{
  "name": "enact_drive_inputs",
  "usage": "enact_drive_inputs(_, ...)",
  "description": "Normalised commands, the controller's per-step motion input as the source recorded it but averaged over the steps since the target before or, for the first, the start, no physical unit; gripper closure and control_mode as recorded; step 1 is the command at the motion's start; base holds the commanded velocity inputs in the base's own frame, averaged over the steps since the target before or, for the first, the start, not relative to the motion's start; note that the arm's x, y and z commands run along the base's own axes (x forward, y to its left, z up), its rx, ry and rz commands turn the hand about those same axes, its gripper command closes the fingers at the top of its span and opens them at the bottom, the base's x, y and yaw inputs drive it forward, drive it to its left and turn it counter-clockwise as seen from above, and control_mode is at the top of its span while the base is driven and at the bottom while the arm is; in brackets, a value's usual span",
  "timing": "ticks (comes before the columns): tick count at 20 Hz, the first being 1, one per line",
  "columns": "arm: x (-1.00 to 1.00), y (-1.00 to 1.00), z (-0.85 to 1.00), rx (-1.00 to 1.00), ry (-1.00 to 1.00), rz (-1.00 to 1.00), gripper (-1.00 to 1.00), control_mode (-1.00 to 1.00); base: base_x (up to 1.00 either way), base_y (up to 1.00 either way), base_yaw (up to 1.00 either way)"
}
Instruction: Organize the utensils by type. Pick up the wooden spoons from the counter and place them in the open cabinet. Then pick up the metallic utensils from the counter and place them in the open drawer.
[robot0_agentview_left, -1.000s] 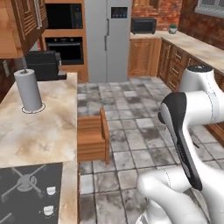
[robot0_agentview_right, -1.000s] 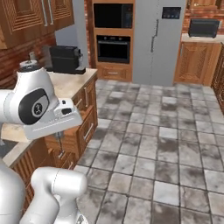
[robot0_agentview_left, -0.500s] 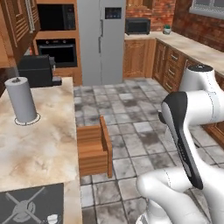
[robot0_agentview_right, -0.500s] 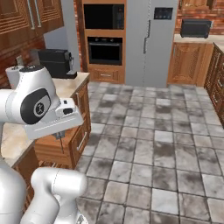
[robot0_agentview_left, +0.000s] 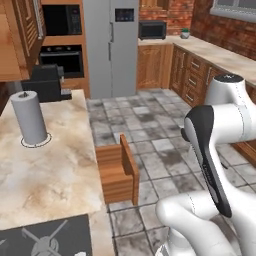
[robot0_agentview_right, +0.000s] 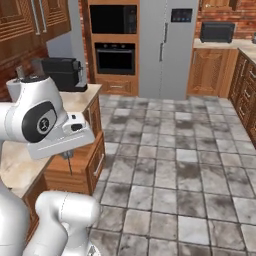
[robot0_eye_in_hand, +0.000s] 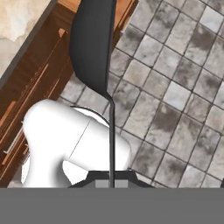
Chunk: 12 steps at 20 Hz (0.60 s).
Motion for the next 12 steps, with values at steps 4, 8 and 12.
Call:
enact_drive_inputs(4, 0.00, 0.00, 0.00, 0.00, 0.00, 0.00, 1.00, 1.00, 0.44, 0.43, -0.13)
enact_drive_inputs(8, 0.00, 0.00, 0.00, 0.00, 0.00, 0.00, 1.00, 1.00, 0.32, 0.52, -0.13)
enact_drive_inputs(12, 0.00, 0.00, 0.00, 0.00, 0.00, 0.00, 1.00, 1.00, 0.20, 0.48, -0.12)
